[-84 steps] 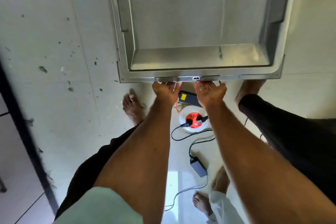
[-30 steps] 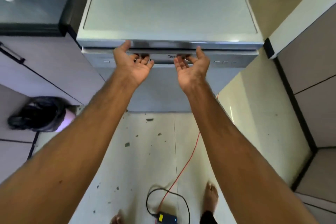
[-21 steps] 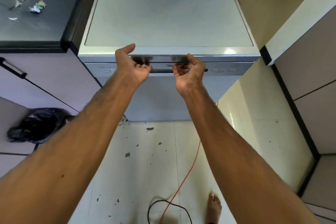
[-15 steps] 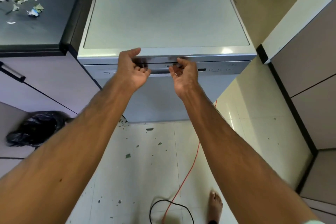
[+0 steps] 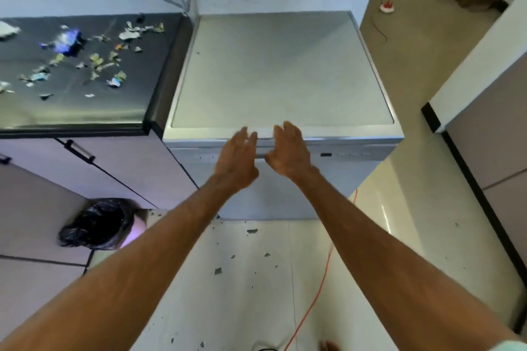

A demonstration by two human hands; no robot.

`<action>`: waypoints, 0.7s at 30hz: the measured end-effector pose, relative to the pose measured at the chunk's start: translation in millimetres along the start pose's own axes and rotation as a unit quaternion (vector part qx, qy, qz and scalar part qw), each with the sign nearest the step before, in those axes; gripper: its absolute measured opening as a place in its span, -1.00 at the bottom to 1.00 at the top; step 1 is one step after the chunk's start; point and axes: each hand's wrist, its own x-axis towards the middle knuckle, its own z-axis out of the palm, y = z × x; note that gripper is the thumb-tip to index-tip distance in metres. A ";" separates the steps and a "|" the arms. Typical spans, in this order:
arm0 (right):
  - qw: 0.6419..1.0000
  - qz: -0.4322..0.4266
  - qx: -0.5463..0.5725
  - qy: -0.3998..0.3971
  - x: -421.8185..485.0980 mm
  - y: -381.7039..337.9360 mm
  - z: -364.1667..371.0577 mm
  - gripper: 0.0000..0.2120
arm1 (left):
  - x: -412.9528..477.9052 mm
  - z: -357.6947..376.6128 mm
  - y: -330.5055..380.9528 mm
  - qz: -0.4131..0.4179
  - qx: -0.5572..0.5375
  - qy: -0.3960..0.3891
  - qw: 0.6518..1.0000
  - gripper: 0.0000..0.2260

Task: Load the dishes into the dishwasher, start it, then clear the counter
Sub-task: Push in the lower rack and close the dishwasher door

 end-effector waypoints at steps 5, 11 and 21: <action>0.992 -0.049 -0.095 -0.068 4.1 -3.4 -23.7 -0.48 | -7.1 0.8 -2.8 0.000 0.080 -0.054 0.995 -0.13; 0.982 -0.049 -0.111 -0.144 10.0 -5.4 -48.9 -0.47 | 15.0 -34.5 11.3 -0.015 0.116 -0.129 0.985 -0.34; 0.978 0.030 -0.104 -0.181 27.6 -33.2 -52.7 -0.57 | 34.7 -65.1 2.3 -0.003 0.083 -0.222 0.972 -0.49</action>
